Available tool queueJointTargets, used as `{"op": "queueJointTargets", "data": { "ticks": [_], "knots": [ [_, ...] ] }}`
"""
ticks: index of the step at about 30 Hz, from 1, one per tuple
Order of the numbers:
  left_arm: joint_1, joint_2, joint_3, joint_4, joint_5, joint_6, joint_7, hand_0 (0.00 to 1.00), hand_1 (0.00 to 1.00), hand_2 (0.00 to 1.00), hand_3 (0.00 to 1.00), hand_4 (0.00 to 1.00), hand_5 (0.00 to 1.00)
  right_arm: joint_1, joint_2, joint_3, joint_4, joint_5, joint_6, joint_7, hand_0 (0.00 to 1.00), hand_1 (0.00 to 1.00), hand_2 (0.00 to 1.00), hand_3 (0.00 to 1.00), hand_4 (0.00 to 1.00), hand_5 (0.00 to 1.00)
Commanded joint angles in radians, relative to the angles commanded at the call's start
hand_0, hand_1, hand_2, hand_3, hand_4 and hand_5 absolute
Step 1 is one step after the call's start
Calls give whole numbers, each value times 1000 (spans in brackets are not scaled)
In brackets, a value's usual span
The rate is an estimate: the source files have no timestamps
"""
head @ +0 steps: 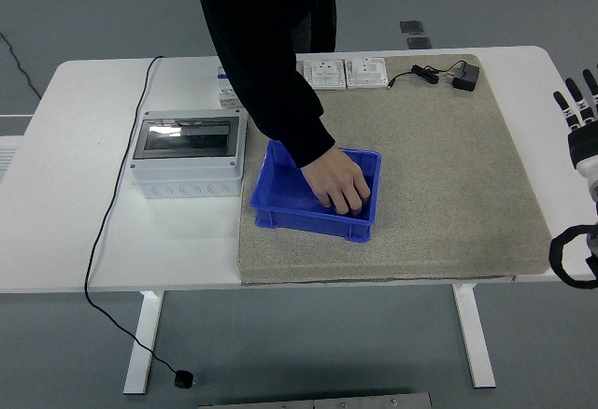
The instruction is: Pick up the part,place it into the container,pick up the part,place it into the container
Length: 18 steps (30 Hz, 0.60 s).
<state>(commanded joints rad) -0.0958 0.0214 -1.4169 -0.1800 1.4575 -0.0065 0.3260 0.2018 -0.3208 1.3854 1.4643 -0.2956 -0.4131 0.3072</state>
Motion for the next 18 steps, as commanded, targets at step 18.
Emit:
{"op": "queueJointTargets", "data": {
  "ticks": [18],
  "knots": [
    [1, -1, 18, 0, -17, 13, -19, 728, 587, 748, 615, 613, 597, -23, 29, -90, -134, -101, 108, -16, 755, 743, 769, 719, 998, 998]
  ]
}}
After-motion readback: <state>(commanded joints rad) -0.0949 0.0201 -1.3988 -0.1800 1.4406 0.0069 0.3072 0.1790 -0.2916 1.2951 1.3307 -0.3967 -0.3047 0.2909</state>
